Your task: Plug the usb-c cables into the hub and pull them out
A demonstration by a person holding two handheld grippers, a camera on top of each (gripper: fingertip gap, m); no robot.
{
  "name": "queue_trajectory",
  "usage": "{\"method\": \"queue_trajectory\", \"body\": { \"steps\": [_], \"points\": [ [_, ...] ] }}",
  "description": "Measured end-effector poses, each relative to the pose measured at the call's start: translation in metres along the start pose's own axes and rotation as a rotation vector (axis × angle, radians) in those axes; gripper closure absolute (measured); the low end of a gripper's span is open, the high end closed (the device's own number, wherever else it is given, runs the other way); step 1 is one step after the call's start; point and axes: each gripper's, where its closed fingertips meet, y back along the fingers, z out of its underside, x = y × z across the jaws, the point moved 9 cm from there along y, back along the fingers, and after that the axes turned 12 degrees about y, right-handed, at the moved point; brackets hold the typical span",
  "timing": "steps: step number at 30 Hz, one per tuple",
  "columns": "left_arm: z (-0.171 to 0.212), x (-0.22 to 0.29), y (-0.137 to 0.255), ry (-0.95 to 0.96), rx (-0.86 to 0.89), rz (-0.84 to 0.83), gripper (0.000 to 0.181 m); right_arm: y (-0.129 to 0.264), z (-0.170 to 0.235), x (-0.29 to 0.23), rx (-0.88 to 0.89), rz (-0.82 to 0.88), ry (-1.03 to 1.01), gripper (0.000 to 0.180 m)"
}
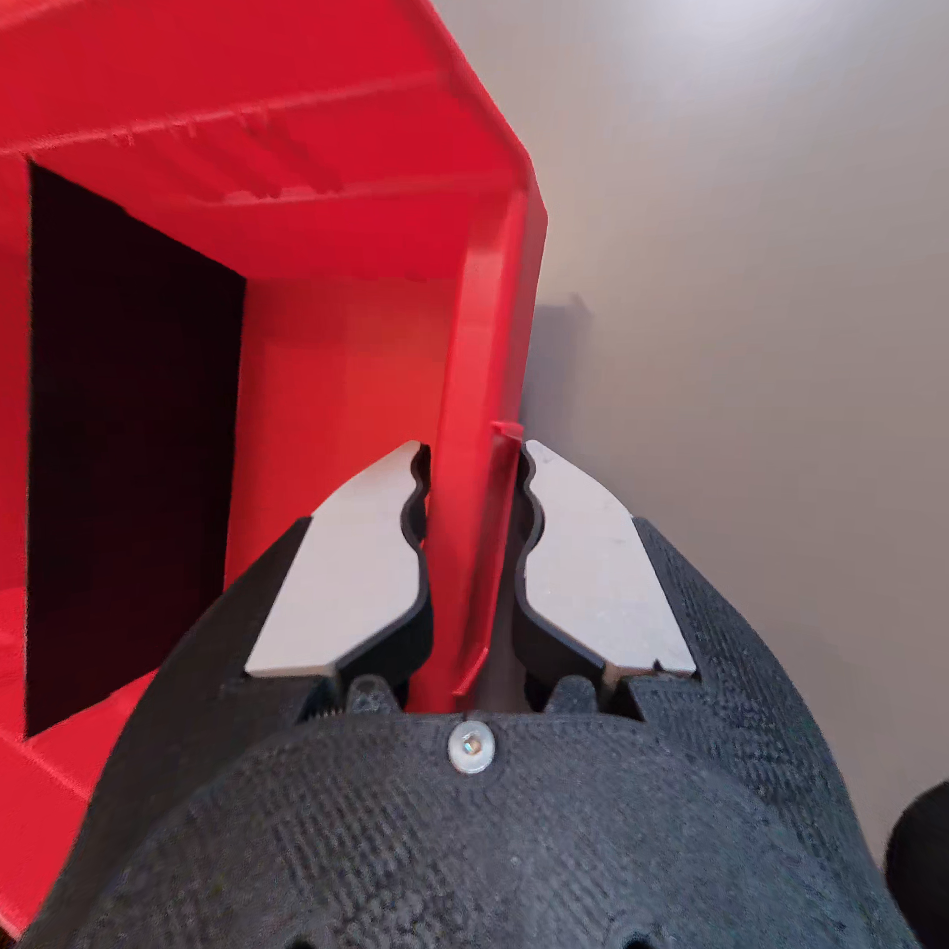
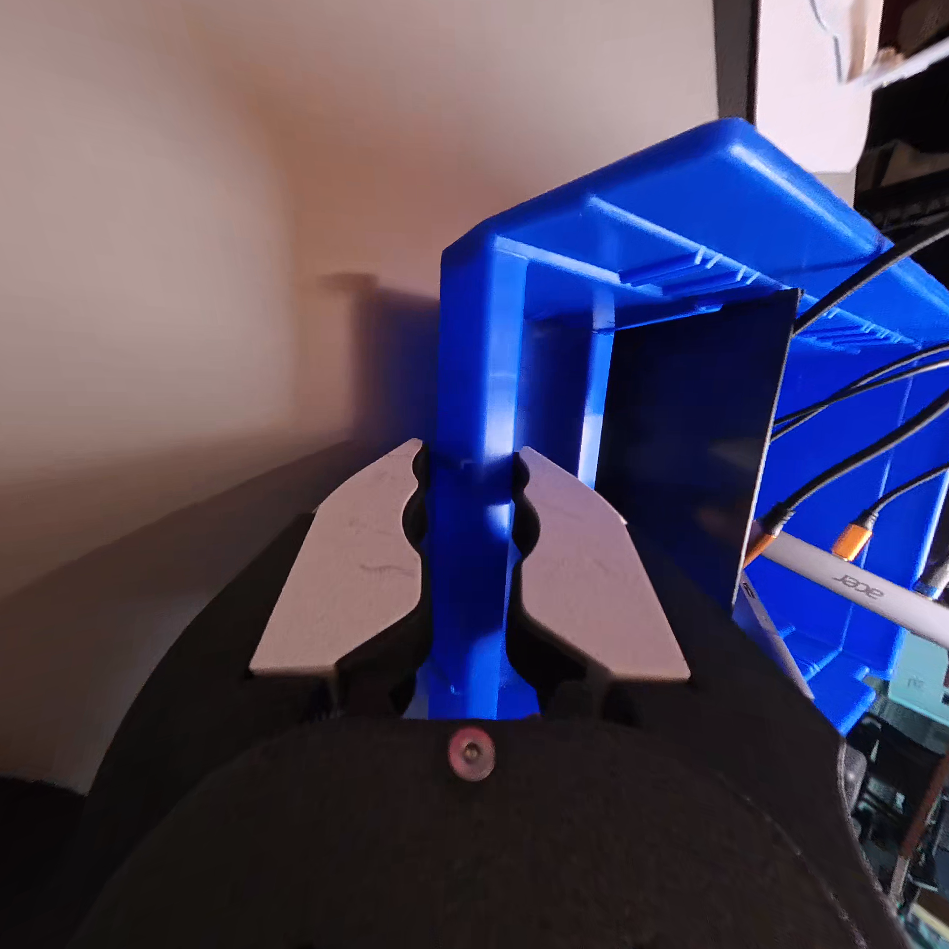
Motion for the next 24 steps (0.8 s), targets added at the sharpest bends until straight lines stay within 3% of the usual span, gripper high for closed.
{"method": "queue_trajectory", "body": {
  "steps": [8,12,15,18,22,24],
  "points": [
    [-0.034,0.078,0.003,-0.265,0.094,0.165,0.148,0.037,-0.039,-0.064,0.133,-0.013,0.121,0.15],
    [-0.061,0.099,-0.003,-0.386,0.226,0.23,0.146,0.065,-0.057,-0.099,0.242,0.033,0.125,0.146],
    [-0.078,0.095,0.01,-0.24,0.343,0.288,0.139,0.116,-0.061,-0.115,0.461,0.06,-0.044,0.143],
    [-0.079,0.097,0.042,-0.043,0.509,0.452,0.141,0.165,-0.035,-0.121,0.656,0.144,-0.329,0.148],
    [-0.067,0.125,0.07,0.23,0.59,0.647,0.141,0.182,0.043,-0.118,0.608,0.492,-0.778,0.153],
    [-0.065,0.147,0.072,0.309,0.609,0.631,0.14,0.167,0.066,-0.116,0.552,0.537,-0.894,0.147]
  ]
}}
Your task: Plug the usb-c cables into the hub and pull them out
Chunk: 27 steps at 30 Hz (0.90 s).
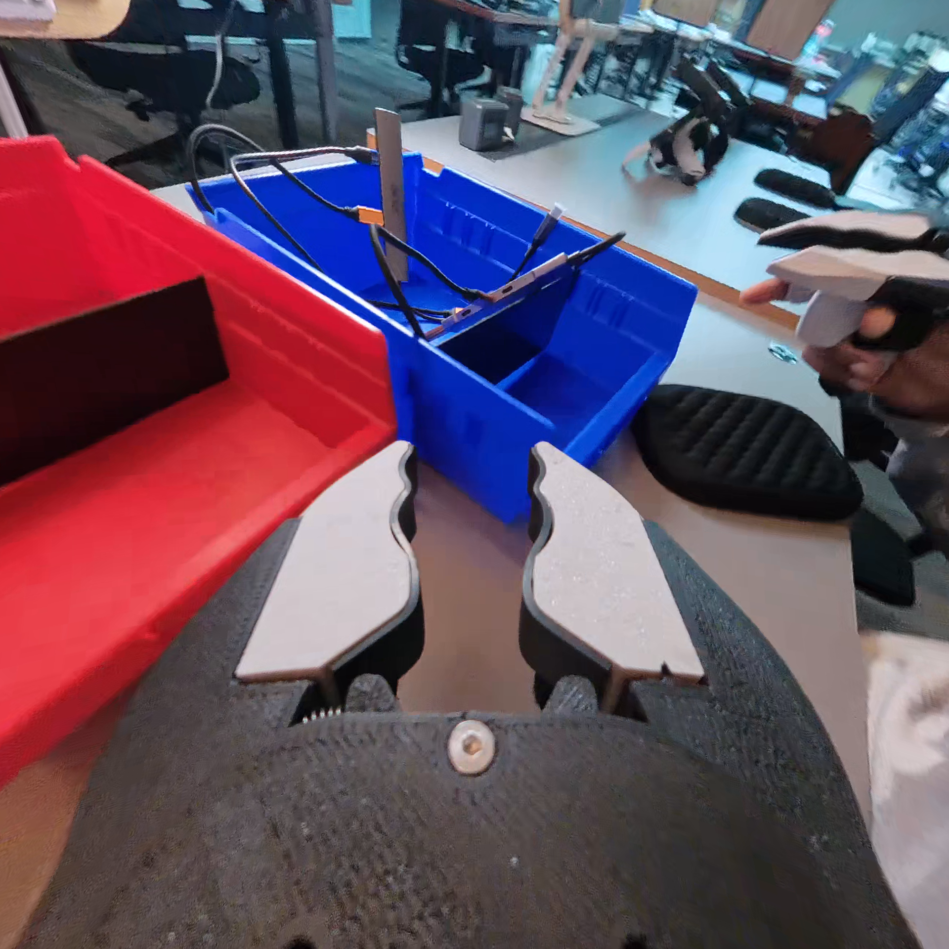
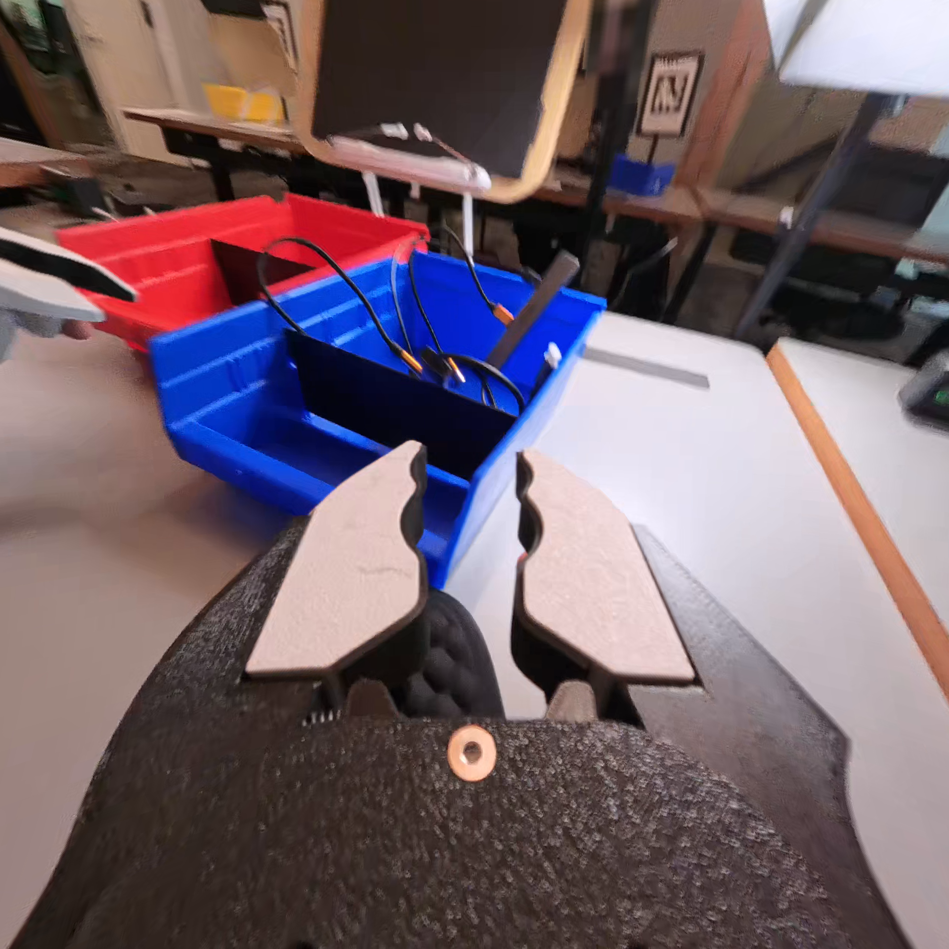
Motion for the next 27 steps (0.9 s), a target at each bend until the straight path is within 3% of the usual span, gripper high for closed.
{"method": "queue_trajectory", "body": {
  "steps": [3,6,9,12,14,20,27],
  "points": [
    [0.013,0.02,-0.025,0.029,0.039,-0.065,0.133,-0.028,0.014,-0.001,-0.083,-0.009,-0.069,0.132],
    [0.017,0.027,-0.056,0.024,0.021,-0.143,0.122,-0.052,0.02,-0.006,-0.146,-0.01,-0.113,0.129],
    [0.02,0.024,-0.08,-0.011,-0.021,-0.231,0.125,-0.07,0.033,-0.011,-0.234,-0.03,-0.144,0.136],
    [0.018,0.02,-0.085,0.023,0.009,-0.261,0.138,-0.071,0.033,-0.007,-0.247,0.011,-0.151,0.154],
    [0.017,0.019,-0.085,0.04,0.018,-0.279,0.143,-0.068,0.032,-0.005,-0.23,0.046,-0.151,0.167],
    [0.004,0.035,-0.073,-0.005,0.062,-0.298,0.149,-0.048,0.014,-0.01,-0.168,0.132,-0.098,0.168],
    [-0.051,0.065,-0.011,-0.115,0.207,-0.329,0.152,-0.023,-0.069,-0.022,0.022,0.127,0.004,0.164]
  ]
}}
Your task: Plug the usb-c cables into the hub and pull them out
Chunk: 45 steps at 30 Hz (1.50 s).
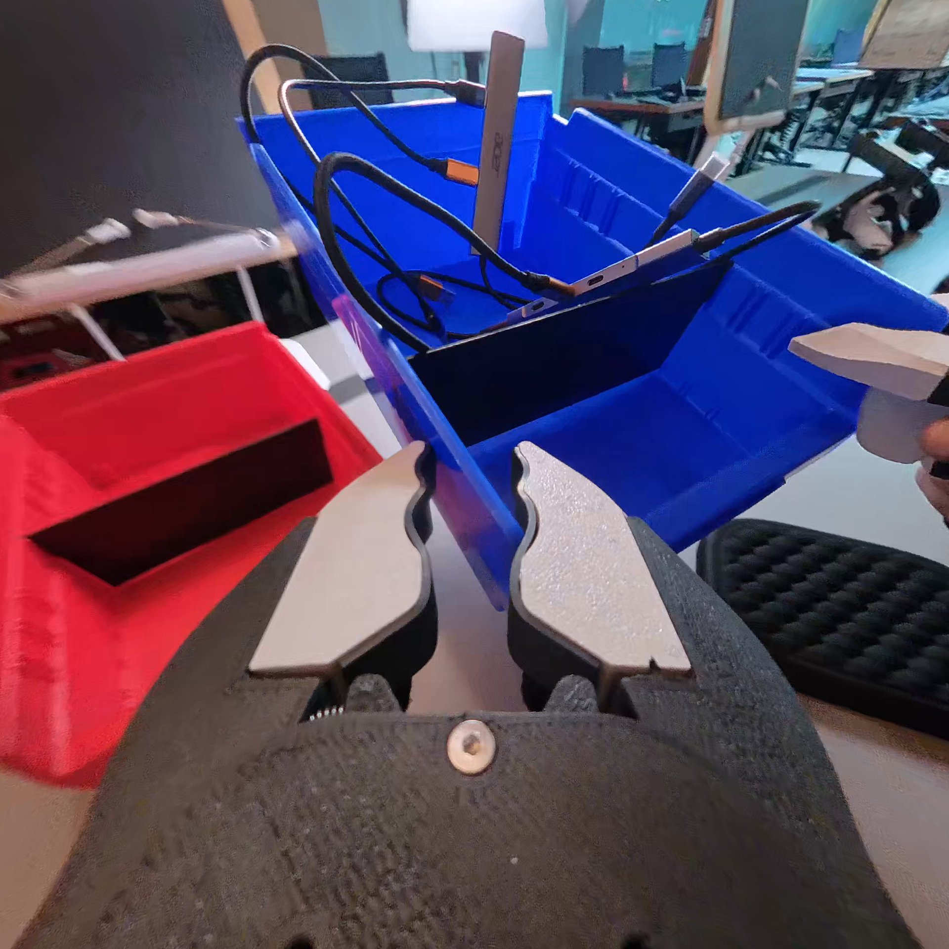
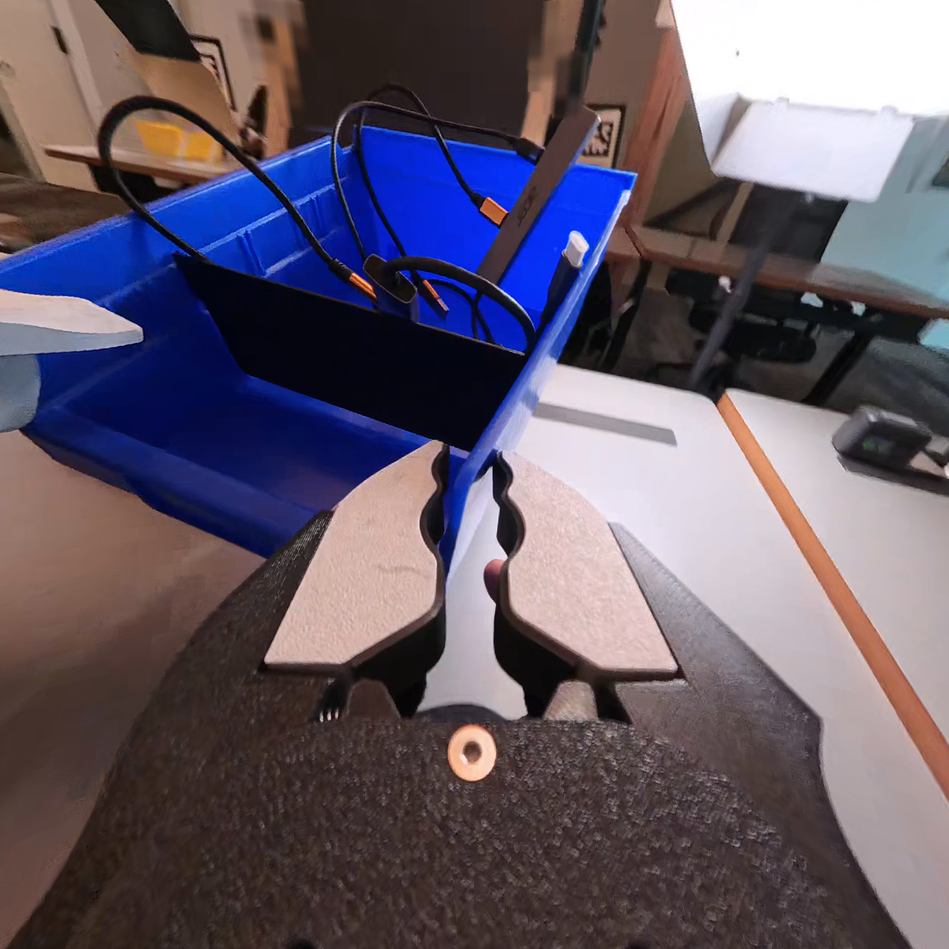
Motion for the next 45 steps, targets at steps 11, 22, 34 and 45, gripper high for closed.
{"method": "queue_trajectory", "body": {
  "steps": [11,22,34,45],
  "points": [
    [-0.047,-0.103,0.149,0.021,0.18,-0.417,0.164,-0.064,-0.104,-0.133,0.203,-0.323,0.034,0.163],
    [-0.004,-0.209,0.248,0.131,0.157,-0.743,0.171,-0.128,-0.116,-0.284,0.198,-0.606,0.042,0.16],
    [0.088,-0.272,0.202,0.267,-0.021,-0.671,0.167,-0.171,-0.027,-0.321,0.024,-0.683,0.142,0.156],
    [0.047,-0.226,0.212,-0.102,-0.227,-0.398,0.14,-0.182,-0.04,-0.225,-0.15,-0.864,0.583,0.13]
  ]
}}
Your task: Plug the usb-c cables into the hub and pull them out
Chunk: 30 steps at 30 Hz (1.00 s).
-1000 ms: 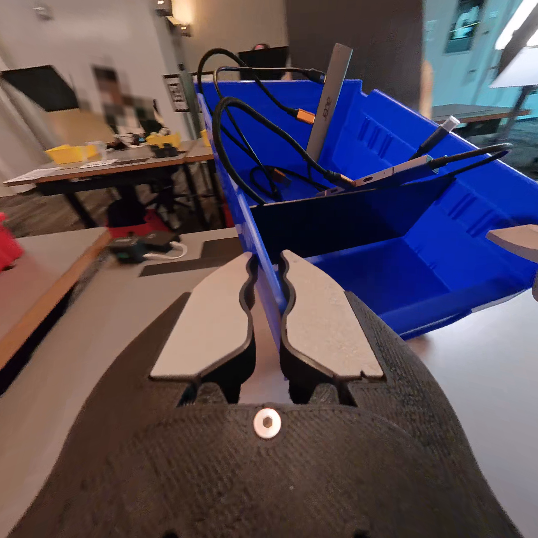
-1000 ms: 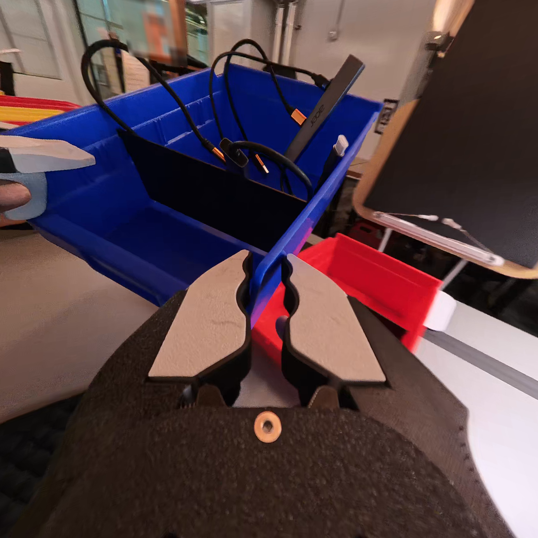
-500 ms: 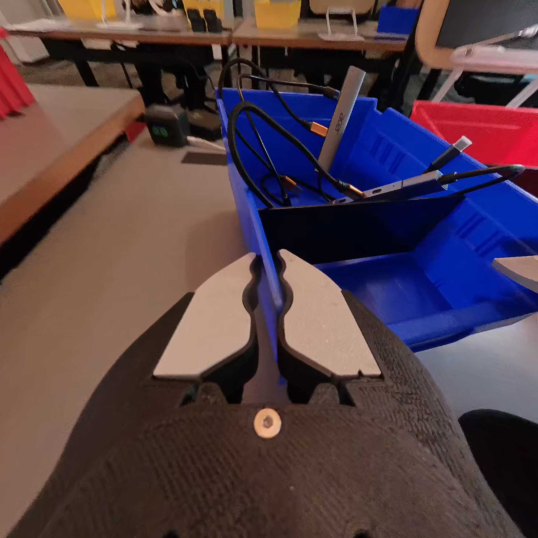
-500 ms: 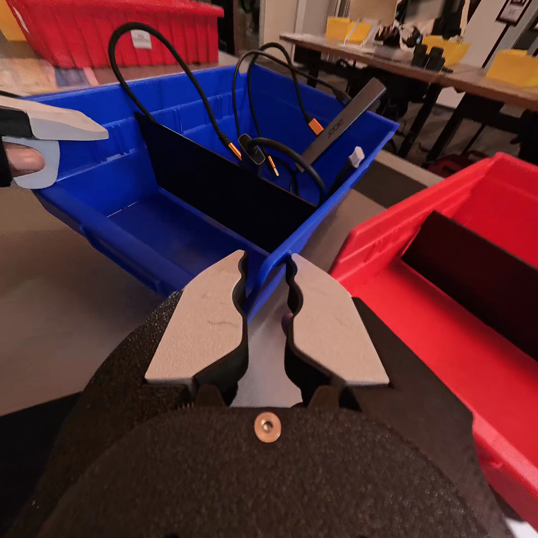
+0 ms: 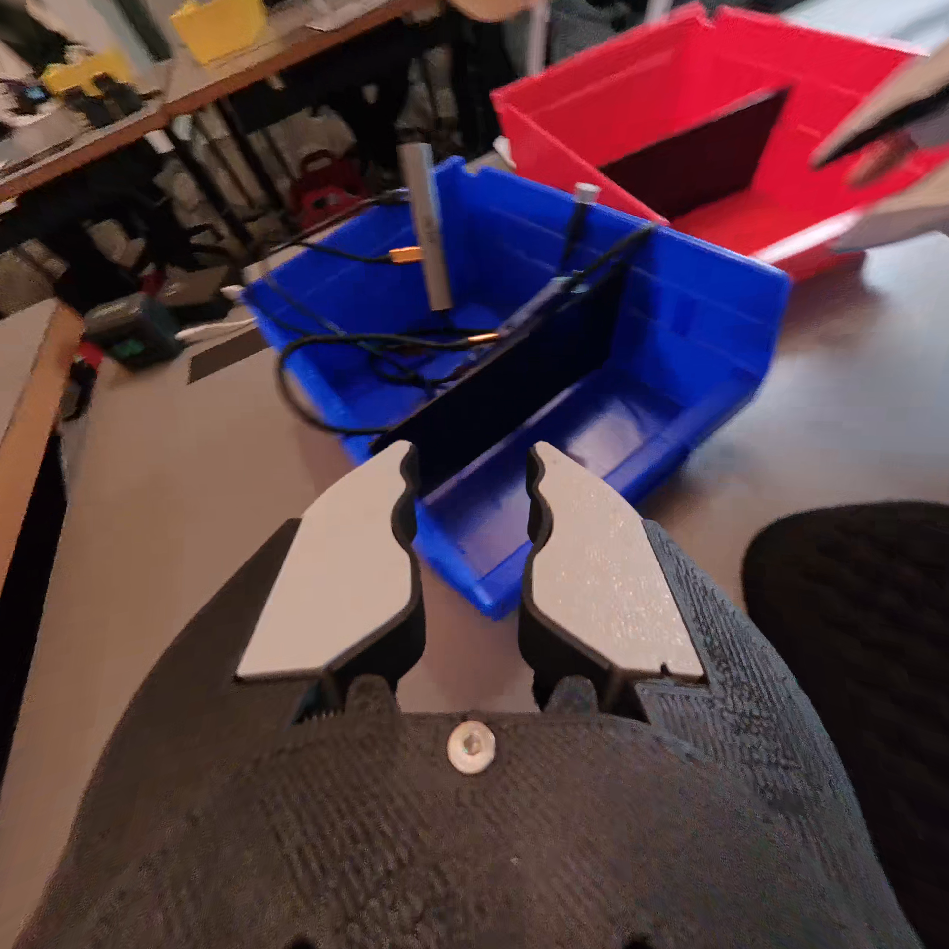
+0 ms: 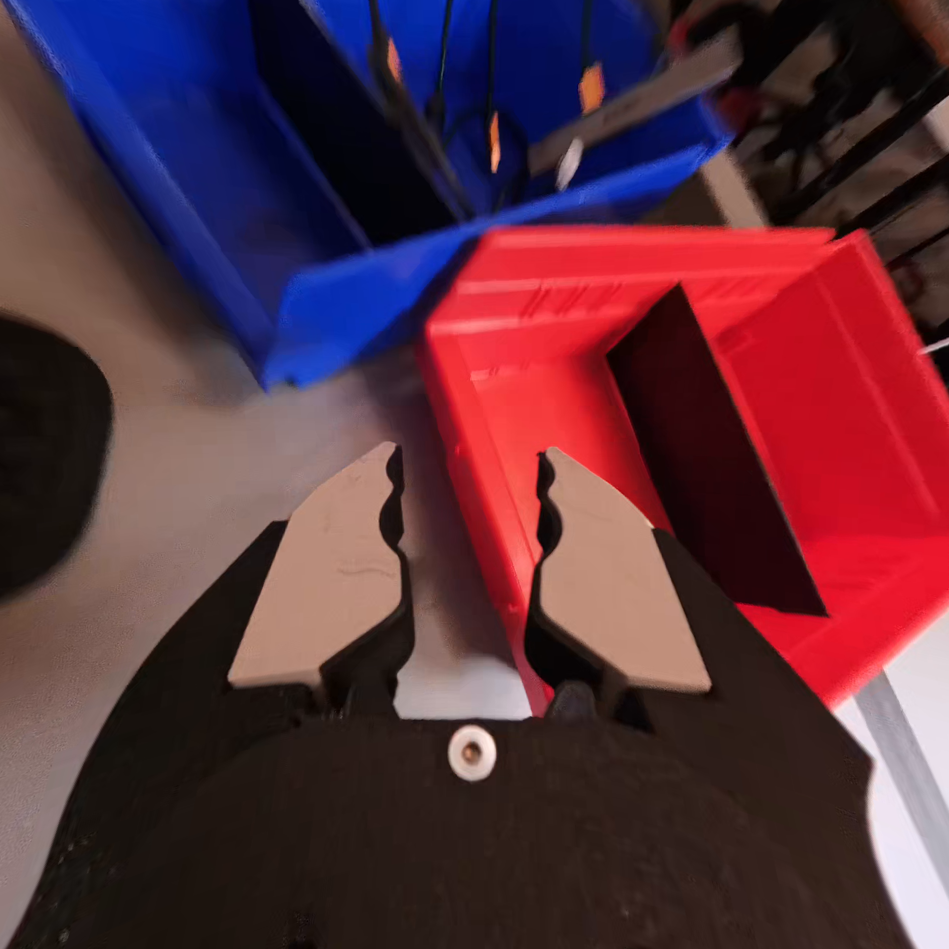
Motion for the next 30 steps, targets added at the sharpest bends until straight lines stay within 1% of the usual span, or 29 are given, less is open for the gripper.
{"method": "queue_trajectory", "body": {
  "steps": [1,2,4,6,8,9,10,11,15,18,23,27,30],
  "points": [
    [-0.003,0.012,-0.008,-0.055,-0.06,0.047,0.137,-0.008,0.005,0.0,-0.079,-0.047,0.038,0.126],
    [-0.003,0.024,-0.019,-0.102,-0.135,0.104,0.134,-0.017,0.008,0.0,-0.144,-0.057,0.085,0.124],
    [0.002,0.045,-0.045,-0.17,-0.287,0.222,0.128,-0.035,0.014,-0.003,-0.231,-0.062,0.184,0.124],
    [0.01,0.06,-0.07,-0.247,-0.407,0.28,0.128,-0.048,0.022,-0.007,-0.299,-0.102,0.207,0.127],
    [0.019,0.069,-0.09,-0.362,-0.512,0.284,0.127,-0.049,0.03,-0.004,-0.331,-0.048,0.241,0.142],
    [0.022,0.07,-0.097,-0.415,-0.544,0.277,0.132,-0.044,0.034,-0.002,-0.325,-0.03,0.249,0.148],
    [0.024,0.073,-0.103,-0.449,-0.567,0.291,0.136,-0.038,0.037,-0.001,-0.308,-0.034,0.23,0.148],
    [0.024,0.075,-0.106,-0.465,-0.58,0.323,0.143,-0.031,0.043,-0.001,-0.314,-0.048,0.215,0.148],
    [0.021,0.082,-0.112,-0.502,-0.586,0.395,0.154,0.005,0.072,-0.011,-0.32,-0.063,0.193,0.145],
    [0.021,0.086,-0.116,-0.478,-0.549,0.394,0.154,0.037,0.094,-0.025,-0.321,-0.055,0.179,0.144],
    [0.023,0.086,-0.115,-0.457,-0.498,0.402,0.154,0.081,0.125,-0.046,-0.363,0.015,0.144,0.145],
    [0.023,0.086,-0.115,-0.46,-0.486,0.4,0.154,0.104,0.154,-0.04,-0.42,0.078,0.072,0.146],
    [0.022,0.085,-0.117,-0.454,-0.483,0.4,0.154,0.112,0.174,-0.027,-0.467,0.128,0.021,0.146]
  ]
}}
